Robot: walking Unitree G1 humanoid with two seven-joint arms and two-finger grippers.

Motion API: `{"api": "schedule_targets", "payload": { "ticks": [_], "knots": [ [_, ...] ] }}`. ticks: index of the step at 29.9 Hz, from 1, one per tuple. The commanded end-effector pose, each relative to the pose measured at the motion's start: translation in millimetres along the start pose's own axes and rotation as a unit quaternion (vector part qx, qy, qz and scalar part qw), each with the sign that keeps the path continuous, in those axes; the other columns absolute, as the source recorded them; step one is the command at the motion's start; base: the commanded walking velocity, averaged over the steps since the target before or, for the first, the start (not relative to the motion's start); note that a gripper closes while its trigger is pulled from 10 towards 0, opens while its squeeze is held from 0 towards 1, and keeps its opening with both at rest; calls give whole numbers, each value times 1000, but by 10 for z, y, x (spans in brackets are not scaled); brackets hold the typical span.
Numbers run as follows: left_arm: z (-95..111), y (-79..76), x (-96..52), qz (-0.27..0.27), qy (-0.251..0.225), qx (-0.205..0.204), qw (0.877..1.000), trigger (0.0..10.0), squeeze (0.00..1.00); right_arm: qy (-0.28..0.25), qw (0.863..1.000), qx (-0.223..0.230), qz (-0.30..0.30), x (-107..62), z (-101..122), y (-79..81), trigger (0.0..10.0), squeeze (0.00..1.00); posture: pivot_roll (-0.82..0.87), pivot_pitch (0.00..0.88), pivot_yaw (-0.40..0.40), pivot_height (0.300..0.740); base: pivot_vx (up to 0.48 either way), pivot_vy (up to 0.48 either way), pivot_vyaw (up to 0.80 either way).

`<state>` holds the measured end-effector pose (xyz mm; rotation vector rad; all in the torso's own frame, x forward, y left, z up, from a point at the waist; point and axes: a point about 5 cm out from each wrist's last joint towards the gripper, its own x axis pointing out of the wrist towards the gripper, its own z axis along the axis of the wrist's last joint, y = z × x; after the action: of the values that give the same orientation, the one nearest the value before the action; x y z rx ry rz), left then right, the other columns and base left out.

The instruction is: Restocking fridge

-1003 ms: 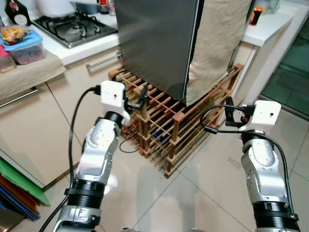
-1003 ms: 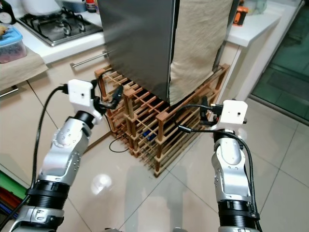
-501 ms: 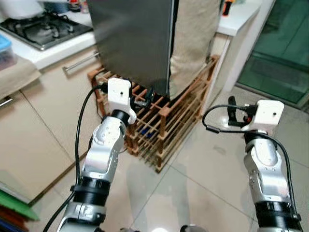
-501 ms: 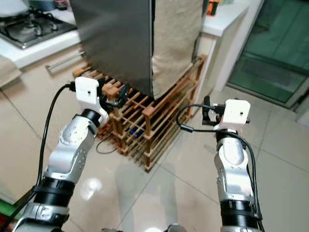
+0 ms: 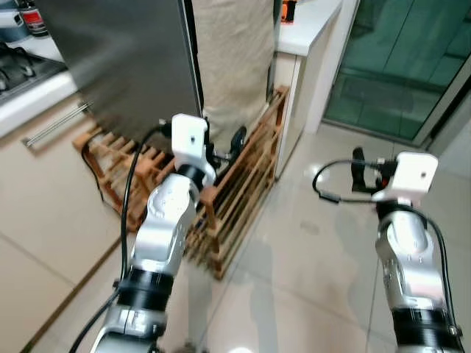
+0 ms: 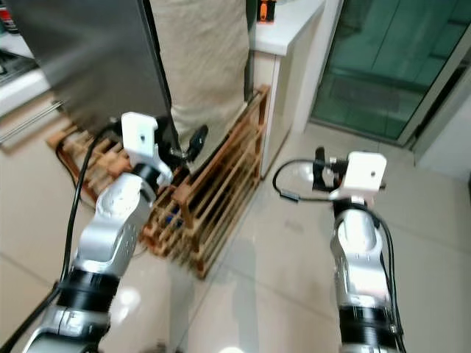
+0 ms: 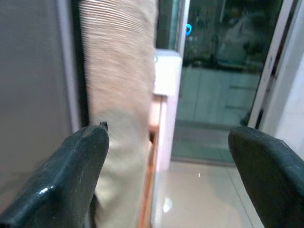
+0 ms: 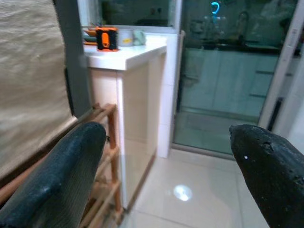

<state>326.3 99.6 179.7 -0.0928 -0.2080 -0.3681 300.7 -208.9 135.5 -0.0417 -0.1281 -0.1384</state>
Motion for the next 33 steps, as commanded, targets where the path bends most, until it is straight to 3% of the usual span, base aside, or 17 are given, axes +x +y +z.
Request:
{"api": "schedule_targets", "payload": {
  "ticks": [1, 21, 23, 30, 33],
  "knots": [
    [24, 37, -15, 12, -5, -5, 1000, 10000, 0, -6, 1000, -5, 14, 4, 30, 46, 10000, 0, -152, 38, 32, 740, 454, 0, 0],
    [92, 57, -39, 41, -21, -7, 999, 10000, 0, -5, 1000, -9, 25, 14, 20, 57, 10000, 0, -153, 19, 30, 740, 39, 0, 0],
    [92, 116, -22, 64, -16, 13, 998, 10000, 0, -5, 1000, -9, 25, 16, 19, 51, 10000, 0, -154, 17, 30, 740, 0, 0, 0],
    [69, 278, 98, 113, -2, 15, 993, 10000, 0, -3, 1000, -9, 25, 17, 12, 49, 10000, 0, -161, 10, 28, 740, 0, 0, 0],
    [22, 488, 133, 188, 25, 8, 982, 10000, 0, -2, 1000, -10, 26, 13, 9, 50, 10000, 0, -165, 14, 33, 740, 0, 0, 0]
  ]
}}
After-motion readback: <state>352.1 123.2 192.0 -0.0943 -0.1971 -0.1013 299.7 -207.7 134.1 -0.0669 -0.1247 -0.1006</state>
